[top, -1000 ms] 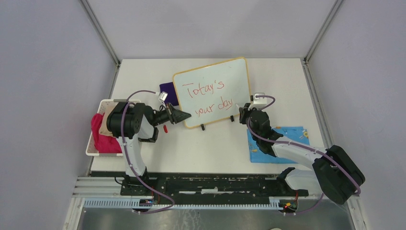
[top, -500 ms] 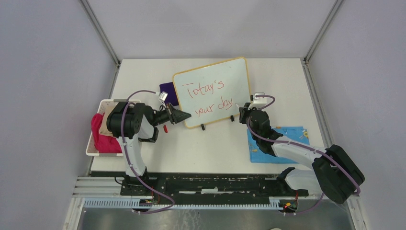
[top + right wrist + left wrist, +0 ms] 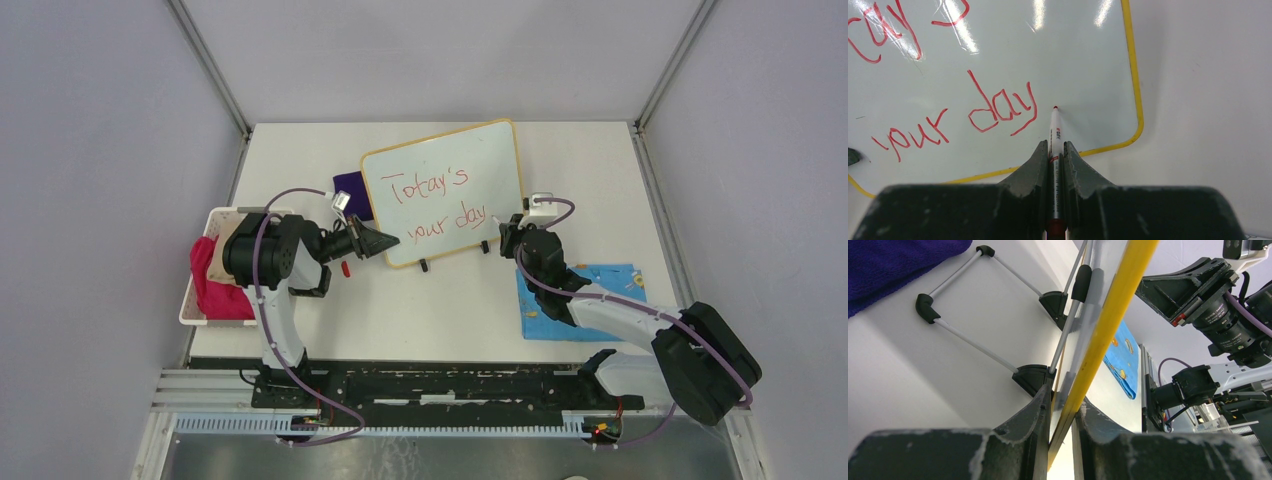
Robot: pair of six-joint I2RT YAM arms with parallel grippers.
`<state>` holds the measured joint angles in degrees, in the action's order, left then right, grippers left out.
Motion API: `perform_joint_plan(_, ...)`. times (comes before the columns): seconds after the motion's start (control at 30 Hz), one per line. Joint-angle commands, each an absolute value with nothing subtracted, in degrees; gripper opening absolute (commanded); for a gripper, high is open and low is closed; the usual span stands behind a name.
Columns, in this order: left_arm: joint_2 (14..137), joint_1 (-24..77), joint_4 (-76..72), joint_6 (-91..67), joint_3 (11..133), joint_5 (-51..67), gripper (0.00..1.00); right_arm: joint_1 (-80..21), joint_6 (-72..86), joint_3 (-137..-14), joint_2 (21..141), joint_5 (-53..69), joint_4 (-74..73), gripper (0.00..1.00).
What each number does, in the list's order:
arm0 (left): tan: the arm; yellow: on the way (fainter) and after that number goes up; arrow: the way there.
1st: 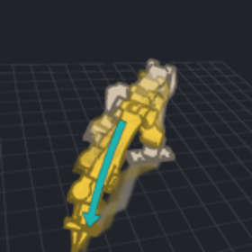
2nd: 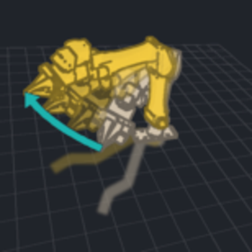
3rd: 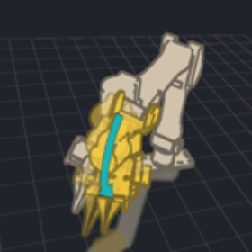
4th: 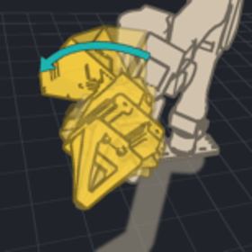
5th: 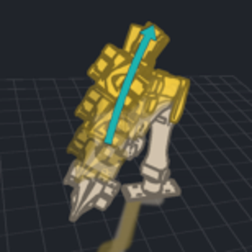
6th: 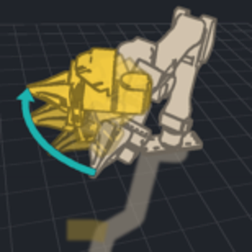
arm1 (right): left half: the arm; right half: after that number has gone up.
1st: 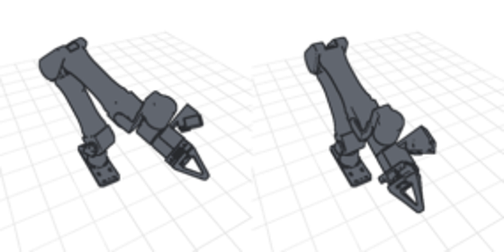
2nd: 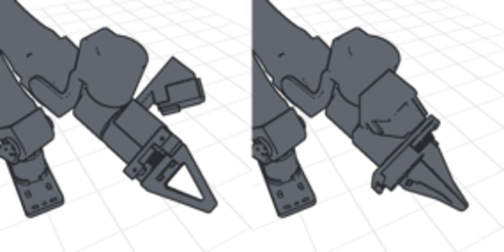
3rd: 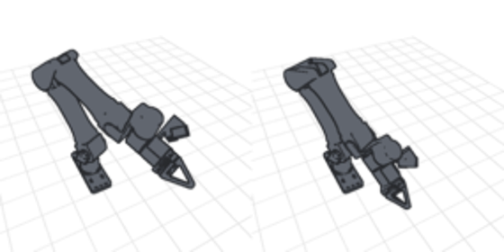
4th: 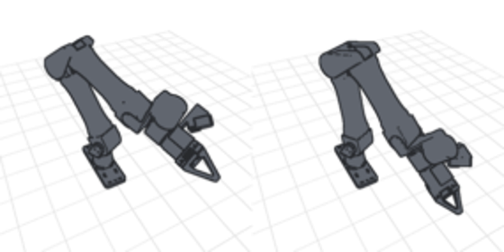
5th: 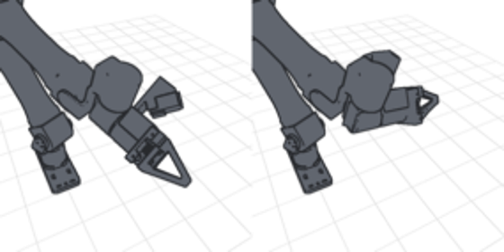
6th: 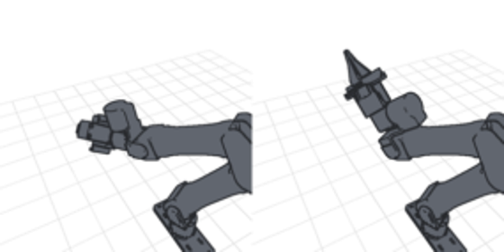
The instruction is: Write a sentence on the whiteboard
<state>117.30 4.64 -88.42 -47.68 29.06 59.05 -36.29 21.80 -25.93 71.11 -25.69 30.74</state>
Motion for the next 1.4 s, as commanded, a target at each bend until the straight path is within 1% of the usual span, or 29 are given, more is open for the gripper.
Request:
perform_joint_plan(0.0, 119.3, 4.5, -97.0, -50.6, 29.0, 58.3, 0.02, -36.0, 21.9, -28.2, 71.5, -25.0, 31.7, 0.0)
perform_joint_plan(0.87, 119.0, 4.5, -97.0, -50.5, 28.8, 58.0, 0.02, -35.9, 21.6, -28.7, 71.2, -25.1, 30.6, 0.0)
perform_joint_plan(1.37, 119.0, 4.5, -97.1, -50.4, 28.7, 57.8, 0.02, -35.8, 21.3, -28.2, 67.9, -25.6, 29.3, 0.0)
